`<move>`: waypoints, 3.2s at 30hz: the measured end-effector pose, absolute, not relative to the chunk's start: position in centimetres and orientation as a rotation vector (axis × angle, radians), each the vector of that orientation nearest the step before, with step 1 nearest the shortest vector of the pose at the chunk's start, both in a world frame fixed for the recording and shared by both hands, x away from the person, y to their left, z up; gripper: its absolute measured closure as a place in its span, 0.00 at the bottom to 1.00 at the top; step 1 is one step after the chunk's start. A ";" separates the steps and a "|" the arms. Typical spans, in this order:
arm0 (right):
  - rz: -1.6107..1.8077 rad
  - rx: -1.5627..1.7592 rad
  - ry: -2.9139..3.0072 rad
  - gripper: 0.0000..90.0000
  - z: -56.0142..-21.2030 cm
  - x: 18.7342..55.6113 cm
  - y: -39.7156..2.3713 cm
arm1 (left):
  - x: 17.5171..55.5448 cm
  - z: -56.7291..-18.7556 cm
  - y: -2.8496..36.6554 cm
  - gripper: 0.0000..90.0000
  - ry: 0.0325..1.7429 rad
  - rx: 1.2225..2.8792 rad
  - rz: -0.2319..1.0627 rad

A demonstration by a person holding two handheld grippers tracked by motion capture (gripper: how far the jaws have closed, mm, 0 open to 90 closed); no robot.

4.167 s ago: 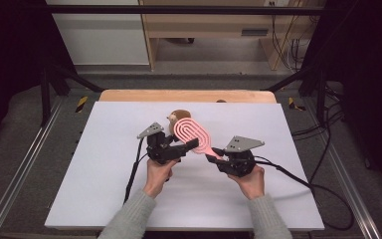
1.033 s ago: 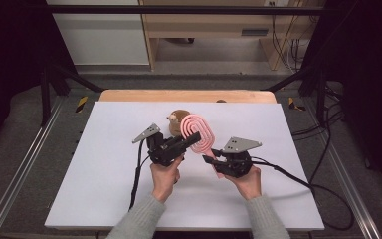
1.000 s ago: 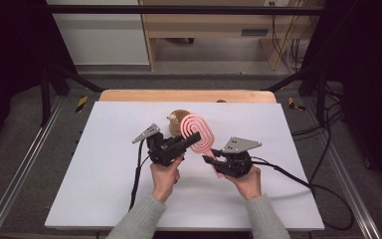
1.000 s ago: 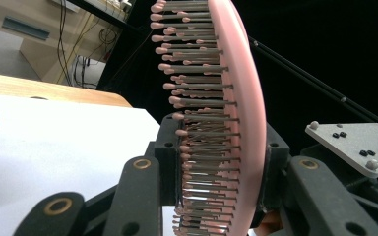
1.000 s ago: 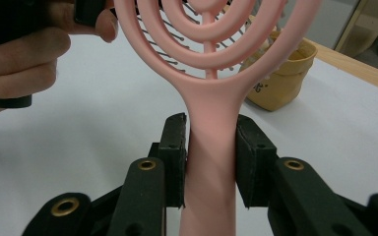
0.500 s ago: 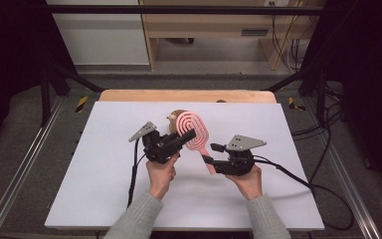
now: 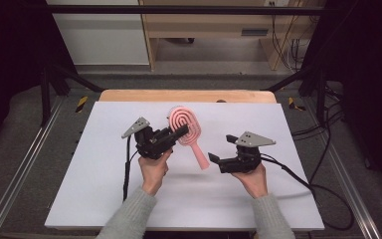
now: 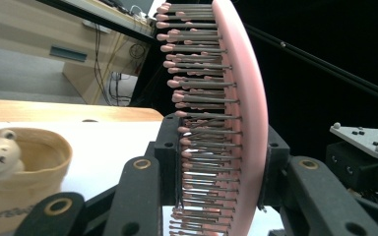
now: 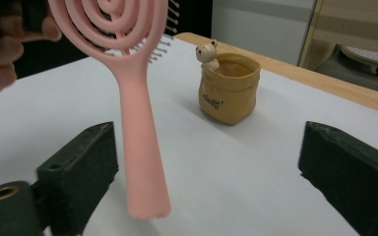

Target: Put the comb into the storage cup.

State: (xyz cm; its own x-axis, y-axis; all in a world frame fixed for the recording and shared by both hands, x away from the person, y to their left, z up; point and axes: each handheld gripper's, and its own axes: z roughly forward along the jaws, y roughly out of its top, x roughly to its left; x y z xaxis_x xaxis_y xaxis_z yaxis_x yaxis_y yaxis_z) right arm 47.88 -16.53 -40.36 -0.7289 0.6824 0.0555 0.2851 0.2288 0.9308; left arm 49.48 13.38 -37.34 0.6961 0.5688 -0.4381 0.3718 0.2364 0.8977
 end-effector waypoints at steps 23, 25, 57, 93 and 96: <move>1.460 0.976 2.151 0.02 -41.8 48.1 -19.5 | 49.9 -34.9 15.6 0.70 0.827 1.405 0.270; 1.461 0.988 2.149 0.02 -41.9 48.1 -19.9 | 49.9 -34.7 15.7 0.70 0.825 1.402 0.274; 1.474 1.066 2.106 0.00 -43.9 47.9 -25.1 | 51.3 -33.0 16.3 0.70 0.825 1.409 0.304; 1.459 1.069 2.119 0.00 -44.2 48.0 -25.3 | 54.2 -31.0 16.5 0.70 0.865 1.374 0.341; 1.461 1.070 2.120 0.00 -44.2 48.0 -25.3 | 54.5 -30.8 16.4 0.70 0.869 1.368 0.342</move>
State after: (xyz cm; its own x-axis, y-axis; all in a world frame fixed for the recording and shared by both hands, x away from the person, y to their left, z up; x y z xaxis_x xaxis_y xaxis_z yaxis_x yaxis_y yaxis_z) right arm 47.95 -25.28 -44.19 -0.6526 0.7471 0.1260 0.3838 0.1826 0.9052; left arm 54.51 16.44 -30.81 0.6549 0.6762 -0.3373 0.2645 0.2130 0.9406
